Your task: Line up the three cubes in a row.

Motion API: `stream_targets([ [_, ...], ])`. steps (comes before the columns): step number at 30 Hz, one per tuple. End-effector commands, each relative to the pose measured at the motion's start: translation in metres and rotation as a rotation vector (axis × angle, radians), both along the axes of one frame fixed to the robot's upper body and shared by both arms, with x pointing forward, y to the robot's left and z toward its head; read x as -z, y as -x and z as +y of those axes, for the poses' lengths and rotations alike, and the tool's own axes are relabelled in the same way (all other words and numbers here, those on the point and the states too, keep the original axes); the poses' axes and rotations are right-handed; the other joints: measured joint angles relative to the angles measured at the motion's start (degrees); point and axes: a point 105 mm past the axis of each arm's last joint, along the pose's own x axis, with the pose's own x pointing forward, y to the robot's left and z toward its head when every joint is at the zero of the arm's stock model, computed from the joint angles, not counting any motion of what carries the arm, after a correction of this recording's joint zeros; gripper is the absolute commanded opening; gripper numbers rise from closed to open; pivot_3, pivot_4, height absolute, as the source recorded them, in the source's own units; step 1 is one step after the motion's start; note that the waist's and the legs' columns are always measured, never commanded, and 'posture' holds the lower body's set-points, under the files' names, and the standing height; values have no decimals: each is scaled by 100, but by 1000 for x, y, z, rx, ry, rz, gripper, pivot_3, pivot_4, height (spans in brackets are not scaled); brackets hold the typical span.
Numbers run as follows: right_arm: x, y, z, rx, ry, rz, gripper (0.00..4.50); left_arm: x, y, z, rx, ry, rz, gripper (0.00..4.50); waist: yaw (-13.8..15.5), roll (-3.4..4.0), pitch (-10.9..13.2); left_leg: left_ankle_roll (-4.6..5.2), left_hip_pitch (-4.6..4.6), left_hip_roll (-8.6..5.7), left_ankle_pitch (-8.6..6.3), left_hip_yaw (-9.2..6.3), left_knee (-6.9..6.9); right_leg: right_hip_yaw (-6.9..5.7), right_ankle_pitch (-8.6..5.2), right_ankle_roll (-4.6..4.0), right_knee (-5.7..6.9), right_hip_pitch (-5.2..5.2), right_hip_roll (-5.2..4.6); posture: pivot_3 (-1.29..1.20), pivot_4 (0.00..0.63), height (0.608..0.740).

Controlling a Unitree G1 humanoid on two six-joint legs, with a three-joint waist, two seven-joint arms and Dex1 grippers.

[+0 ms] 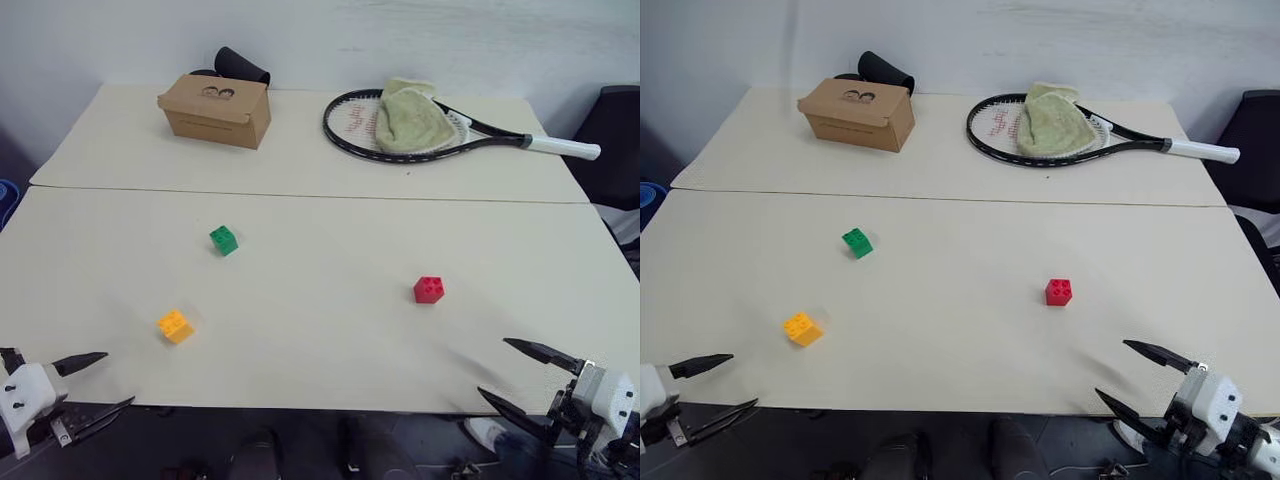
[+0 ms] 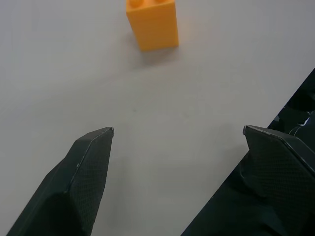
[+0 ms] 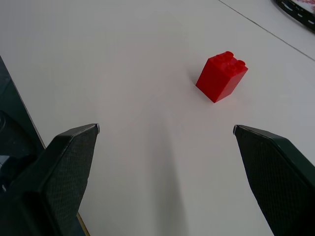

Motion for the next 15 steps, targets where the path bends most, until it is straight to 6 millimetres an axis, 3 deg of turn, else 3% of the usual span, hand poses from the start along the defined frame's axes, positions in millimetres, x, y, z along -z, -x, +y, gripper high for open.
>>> stream_targets([
  [1,-7,-2,9,0,-35,-27,4500,-6,4,8,-38,-1,-22,4423,7,0,0,0,0,0,0,0,0,0,1,2,0,1,0,0,150,740],
  [5,-11,-5,16,43,-85,-47,4500,-11,2,2,-47,119,0,4423,10,-6,-4,-1,-1,-2,-1,5,1,1,7,12,-2,2,-4,0,150,740],
  [9,-32,-21,38,182,-245,-124,4500,-44,-14,-20,3,331,-37,4423,-1,-15,-9,-8,0,3,-1,-4,3,-6,17,31,18,-2,-3,0,150,740],
  [12,-39,-46,54,343,-307,-174,4500,-59,-26,-61,181,355,-29,4423,-2,-21,-13,-39,4,1,1,-11,5,-9,15,28,38,-3,-3,0,150,740],
  [15,-33,-72,68,462,-342,-141,4500,-61,-33,-90,329,324,-6,4423,-4,-12,-17,-59,12,-8,20,-10,3,-4,-8,-19,51,-4,-8,0,150,740],
])
